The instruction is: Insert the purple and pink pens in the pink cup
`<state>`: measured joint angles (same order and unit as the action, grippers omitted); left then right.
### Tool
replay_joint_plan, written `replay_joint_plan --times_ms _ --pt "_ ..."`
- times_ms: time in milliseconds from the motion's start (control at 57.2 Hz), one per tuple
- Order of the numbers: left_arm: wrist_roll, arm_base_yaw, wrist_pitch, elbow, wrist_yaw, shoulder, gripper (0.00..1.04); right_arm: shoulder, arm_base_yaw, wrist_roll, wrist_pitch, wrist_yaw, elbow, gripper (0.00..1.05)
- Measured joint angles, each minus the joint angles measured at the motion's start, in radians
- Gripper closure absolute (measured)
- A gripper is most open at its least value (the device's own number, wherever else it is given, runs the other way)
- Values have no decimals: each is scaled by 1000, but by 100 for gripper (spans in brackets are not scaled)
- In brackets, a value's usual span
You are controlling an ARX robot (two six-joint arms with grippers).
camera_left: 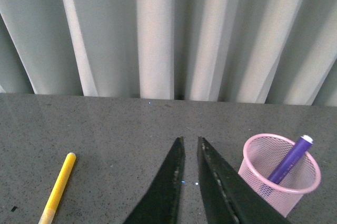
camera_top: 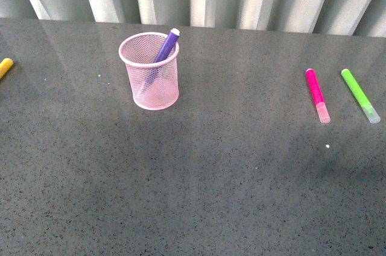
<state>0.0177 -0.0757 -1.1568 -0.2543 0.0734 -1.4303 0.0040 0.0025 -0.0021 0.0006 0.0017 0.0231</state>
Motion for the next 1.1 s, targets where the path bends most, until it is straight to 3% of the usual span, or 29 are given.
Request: replay_joint_plan --times_ms 35,297,1102 --pt "0 3 8 21 -6 36 102 0 0 0 0 0 0 7" --pt "-10 74 100 129 -67 232 101 0 0 0 0 0 0 7" --pt "-10 74 578 246 -73 841 101 0 0 0 0 0 0 7"
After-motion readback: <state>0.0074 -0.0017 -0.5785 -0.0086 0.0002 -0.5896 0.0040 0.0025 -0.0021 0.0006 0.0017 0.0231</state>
